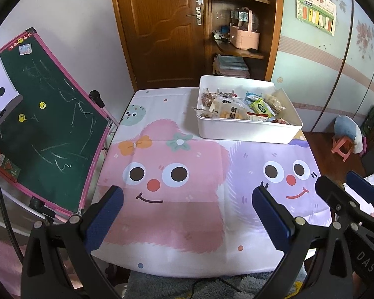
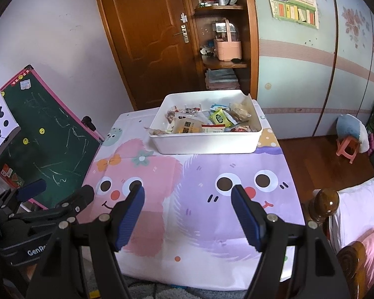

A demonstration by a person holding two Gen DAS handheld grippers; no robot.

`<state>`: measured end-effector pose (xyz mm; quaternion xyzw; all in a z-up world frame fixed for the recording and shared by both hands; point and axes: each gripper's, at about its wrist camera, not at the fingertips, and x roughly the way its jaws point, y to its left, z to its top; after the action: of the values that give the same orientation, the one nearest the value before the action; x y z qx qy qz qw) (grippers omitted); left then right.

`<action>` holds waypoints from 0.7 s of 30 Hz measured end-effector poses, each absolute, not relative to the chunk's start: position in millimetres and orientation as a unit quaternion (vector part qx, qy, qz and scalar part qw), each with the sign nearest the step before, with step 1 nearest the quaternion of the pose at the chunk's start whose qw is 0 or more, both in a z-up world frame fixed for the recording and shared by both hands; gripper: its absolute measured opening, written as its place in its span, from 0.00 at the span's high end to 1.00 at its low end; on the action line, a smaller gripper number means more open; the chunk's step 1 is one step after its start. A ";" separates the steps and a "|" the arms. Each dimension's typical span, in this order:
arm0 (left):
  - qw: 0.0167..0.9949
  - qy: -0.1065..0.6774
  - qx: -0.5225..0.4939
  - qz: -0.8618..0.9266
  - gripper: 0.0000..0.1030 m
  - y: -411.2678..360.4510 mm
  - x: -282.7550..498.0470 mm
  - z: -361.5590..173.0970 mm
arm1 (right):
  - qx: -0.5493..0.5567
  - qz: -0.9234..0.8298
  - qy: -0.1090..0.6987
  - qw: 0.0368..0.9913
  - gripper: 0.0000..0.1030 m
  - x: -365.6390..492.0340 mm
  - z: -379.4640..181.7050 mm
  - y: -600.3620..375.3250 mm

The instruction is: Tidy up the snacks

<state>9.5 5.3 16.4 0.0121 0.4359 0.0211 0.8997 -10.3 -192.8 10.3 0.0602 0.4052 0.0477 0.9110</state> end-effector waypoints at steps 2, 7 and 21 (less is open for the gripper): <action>0.899 0.436 0.013 0.021 0.01 5.7 9.5 16.3 | 0.060 0.047 0.405 0.911 0.30 -10.6 9.9 -192.2; 0.898 0.439 0.011 0.022 0.01 5.9 8.8 11.6 | 0.058 0.049 0.409 0.909 0.30 -10.6 6.9 -189.0; 0.898 0.440 0.010 0.022 0.01 7.5 6.4 6.9 | 0.059 0.049 0.415 0.907 0.30 -9.4 0.7 -185.0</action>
<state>6.4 7.5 6.9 0.0098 0.4403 0.0222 0.8975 -9.4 -185.0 0.7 0.0590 0.4146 0.0489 0.9068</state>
